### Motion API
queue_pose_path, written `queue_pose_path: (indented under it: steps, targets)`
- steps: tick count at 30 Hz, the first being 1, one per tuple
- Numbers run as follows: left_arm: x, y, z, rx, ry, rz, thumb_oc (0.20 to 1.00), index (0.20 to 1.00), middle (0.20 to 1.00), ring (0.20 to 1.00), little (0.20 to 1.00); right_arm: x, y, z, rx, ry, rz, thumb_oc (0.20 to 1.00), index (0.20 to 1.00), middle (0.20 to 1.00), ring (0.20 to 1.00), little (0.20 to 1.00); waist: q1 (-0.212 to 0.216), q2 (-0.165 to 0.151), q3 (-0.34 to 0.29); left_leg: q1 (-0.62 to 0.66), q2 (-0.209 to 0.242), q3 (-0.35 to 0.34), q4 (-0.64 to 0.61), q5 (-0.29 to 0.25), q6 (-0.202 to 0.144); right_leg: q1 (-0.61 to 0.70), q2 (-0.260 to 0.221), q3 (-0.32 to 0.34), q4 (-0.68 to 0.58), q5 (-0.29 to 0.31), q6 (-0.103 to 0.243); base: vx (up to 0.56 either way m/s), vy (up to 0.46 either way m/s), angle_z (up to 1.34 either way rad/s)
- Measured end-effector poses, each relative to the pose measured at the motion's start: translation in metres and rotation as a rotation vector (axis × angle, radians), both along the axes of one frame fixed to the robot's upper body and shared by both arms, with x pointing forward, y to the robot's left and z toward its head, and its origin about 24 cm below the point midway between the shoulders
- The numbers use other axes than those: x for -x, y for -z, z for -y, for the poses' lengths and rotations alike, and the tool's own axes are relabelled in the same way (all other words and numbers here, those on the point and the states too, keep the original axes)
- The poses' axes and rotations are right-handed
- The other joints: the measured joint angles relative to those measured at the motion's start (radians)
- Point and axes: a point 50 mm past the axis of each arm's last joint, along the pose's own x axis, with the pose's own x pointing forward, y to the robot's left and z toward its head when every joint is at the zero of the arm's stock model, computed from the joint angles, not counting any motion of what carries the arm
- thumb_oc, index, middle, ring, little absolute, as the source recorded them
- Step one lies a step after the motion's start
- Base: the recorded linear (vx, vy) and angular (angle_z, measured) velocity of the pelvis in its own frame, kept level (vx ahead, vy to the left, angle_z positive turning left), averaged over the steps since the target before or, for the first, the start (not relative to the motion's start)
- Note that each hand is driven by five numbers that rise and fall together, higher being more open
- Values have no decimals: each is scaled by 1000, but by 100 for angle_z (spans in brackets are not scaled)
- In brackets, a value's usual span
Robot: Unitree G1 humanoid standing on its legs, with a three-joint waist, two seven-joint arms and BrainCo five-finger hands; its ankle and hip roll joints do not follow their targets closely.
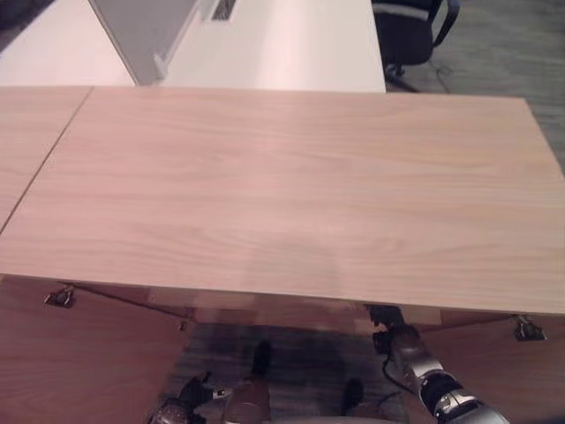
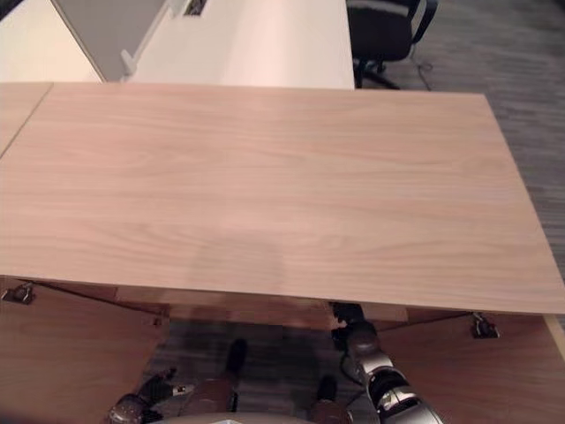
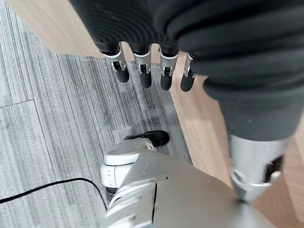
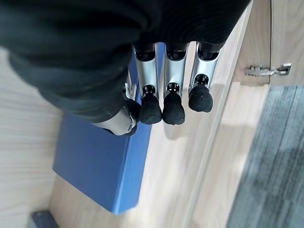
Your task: Put the empty folder in the office cabinet
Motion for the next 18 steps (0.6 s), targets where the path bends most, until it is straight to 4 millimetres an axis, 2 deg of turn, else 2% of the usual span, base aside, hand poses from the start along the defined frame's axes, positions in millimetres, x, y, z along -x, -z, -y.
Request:
queue_pose_path:
  steps: [4,7,8,11,18]
  targets:
    - [-24,-8,3,9,-21,81,1000,1000,1000,1000,1000,-23,-14,0,2,24,35,200,200,200,200,200,11,12,52,-59,-1,-4,11,16,0,-78,-8,4,57,-8,0,-74,5,1]
    - [-29,-10,3,5,-29,97,1000,1000,1000,1000,1000,-28,-18,3,-2,47,45,200,200,200,200,200,24,19,76,-84,-3,-5,18,22,2,-109,-15,4,77,-13,1,-74,17,1]
    - [-34,-12,4,6,-16,112,1000,1000,1000,1000,1000,-36,-24,6,1,70,60,200,200,200,200,200,24,30,92,-104,-3,-9,21,21,3,-132,-16,3,95,-18,0,-59,20,4]
    - [-34,-12,5,7,-12,113,1000,1000,1000,1000,1000,-45,-33,8,12,74,89,200,200,200,200,200,30,52,118,-113,-4,-13,22,25,3,-145,-17,3,105,-17,0,-23,7,2]
    - [-31,-11,6,12,-9,107,1000,1000,1000,1000,1000,-53,-42,15,-15,154,130,200,200,200,200,200,50,64,124,-127,-5,-15,22,27,3,-168,-20,4,130,-34,-2,3,-2,2]
